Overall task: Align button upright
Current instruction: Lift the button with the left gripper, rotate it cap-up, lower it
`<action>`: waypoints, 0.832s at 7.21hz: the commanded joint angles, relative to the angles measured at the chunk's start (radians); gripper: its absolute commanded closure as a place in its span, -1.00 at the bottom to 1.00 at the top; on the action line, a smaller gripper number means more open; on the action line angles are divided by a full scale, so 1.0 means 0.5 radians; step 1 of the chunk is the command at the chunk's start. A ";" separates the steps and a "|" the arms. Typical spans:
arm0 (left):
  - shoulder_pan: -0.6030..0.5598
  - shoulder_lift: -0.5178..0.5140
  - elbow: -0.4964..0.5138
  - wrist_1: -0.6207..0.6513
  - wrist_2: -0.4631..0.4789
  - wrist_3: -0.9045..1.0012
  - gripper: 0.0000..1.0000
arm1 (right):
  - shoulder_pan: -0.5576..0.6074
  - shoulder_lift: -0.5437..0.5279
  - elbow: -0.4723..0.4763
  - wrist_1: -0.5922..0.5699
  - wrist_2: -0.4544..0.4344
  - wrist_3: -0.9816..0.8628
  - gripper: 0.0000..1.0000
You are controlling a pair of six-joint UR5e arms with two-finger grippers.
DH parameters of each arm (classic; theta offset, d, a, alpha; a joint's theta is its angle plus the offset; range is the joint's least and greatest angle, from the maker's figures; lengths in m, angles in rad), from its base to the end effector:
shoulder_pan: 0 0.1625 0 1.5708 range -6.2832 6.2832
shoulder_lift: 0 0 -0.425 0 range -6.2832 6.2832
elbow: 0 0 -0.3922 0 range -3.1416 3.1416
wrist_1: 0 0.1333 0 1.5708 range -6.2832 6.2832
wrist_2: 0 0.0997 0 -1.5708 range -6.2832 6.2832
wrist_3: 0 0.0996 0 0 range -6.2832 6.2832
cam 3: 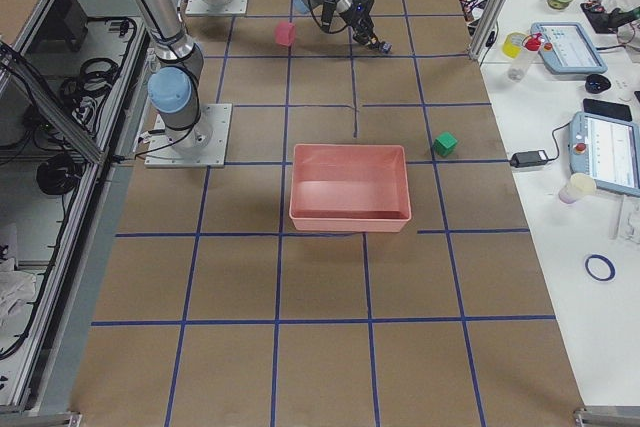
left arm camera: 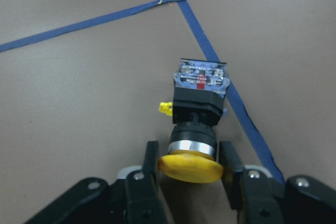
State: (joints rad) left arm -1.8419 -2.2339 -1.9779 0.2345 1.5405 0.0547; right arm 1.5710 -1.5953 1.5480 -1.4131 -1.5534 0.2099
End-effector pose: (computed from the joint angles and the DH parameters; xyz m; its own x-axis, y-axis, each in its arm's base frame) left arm -0.2895 -0.5325 0.1464 -0.9453 0.3259 -0.0142 0.2507 0.6979 -0.6709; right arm 0.1351 -0.4694 0.4960 -0.9779 0.2088 0.0061 0.2081 0.9717 0.1114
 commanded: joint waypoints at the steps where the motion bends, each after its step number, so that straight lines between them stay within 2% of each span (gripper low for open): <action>1: 0.008 0.162 0.114 -0.353 0.057 -0.233 0.56 | 0.000 0.000 0.006 0.001 -0.001 0.016 -1.00; 2: -0.007 0.303 0.191 -0.689 0.115 -0.320 0.68 | 0.000 0.000 0.006 0.004 -0.004 0.016 -1.00; 4: -0.022 0.543 0.329 -1.452 0.137 -0.837 0.90 | 0.000 0.006 0.006 0.007 -0.010 0.016 -1.00; 5: -0.031 0.632 0.445 -1.934 0.110 -1.125 1.00 | 0.000 0.006 0.006 0.007 -0.010 0.016 -1.00; 6: -0.022 0.672 0.537 -2.251 -0.057 -1.459 1.00 | 0.000 0.006 0.006 0.025 -0.028 0.010 -1.00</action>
State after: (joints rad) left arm -1.8541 -1.9378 -1.7696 -0.6582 1.5778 -0.4809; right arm 1.5708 -1.5927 1.5508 -1.4077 -1.5605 0.2171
